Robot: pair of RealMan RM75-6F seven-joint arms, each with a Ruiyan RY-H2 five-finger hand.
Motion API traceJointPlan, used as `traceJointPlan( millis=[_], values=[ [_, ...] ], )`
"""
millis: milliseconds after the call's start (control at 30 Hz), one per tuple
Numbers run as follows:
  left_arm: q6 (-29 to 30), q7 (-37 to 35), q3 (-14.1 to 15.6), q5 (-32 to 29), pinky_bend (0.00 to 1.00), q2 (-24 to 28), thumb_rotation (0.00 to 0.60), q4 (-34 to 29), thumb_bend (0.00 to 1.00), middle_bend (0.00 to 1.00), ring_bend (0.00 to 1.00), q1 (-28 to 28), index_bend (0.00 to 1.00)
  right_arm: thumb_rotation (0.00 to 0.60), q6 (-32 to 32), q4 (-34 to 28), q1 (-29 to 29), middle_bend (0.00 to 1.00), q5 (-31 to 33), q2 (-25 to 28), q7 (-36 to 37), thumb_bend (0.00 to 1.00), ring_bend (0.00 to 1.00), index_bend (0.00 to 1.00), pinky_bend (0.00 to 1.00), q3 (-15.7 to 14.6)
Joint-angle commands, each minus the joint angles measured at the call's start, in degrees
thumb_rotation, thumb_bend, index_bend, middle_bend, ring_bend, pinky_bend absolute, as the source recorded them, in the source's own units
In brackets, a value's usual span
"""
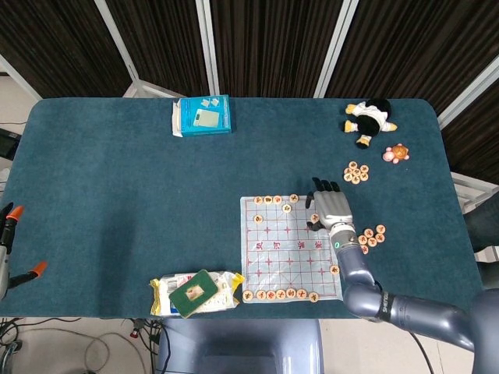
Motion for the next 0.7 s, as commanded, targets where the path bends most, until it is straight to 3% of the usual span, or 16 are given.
traceJointPlan(
  millis=[33,200,333,433,533,700],
  values=[
    [-0.06,-0.23,0.05,0.07,0.06,0.06,0.600,0.04,0.05,0.00,0.00,0.00,0.00,0.600,4.15,-10.60,-3.96,0.00,-6.06,8.42,2.88,0.35,0.01,0.34,0.02,-0.40],
    [0.09,-0.64,0.10,0.36,0.06,0.10,0.600,0.18,0.05,0.00,0.00,0.03,0.00,0.600,5.40,-18.08,-9.12,0.00,-12.22,17.76,7.45,0.34,0.00,0.24,0.02,-2.08],
    [0.23,-0.96,0.14,0.55,0.06,0.23,0.600,0.20,0.05,0.00,0.00,0.10,0.00,0.600,8.02,-21.63,-16.36,0.00,-22.74,24.68,17.37,0.35,0.00,0.17,0.02,-3.72],
    [0.35,-1.25,0.03,0.47,0.06,0.24,0.600,0.27,0.05,0.00,0.00,0.13,0.00,0.600,13.74,-22.00,-23.55,0.00,-34.53,28.78,24.92,0.35,0.00,0.15,0.02,-6.96],
    [0.40,-1.27,0.01,0.43,0.06,0.18,0.600,0.29,0.05,0.00,0.00,0.16,0.00,0.600,22.80,-19.44,-30.01,0.00,-44.29,28.83,27.32,0.35,0.00,0.15,0.02,-10.55],
    [-0.24,-0.89,0.29,0.55,0.06,-0.06,0.600,0.39,0.05,0.00,0.00,-0.08,0.00,0.600,37.59,-11.00,-40.67,0.00,-57.19,23.75,30.04,0.34,0.00,0.15,0.02,-16.86]
  ],
)
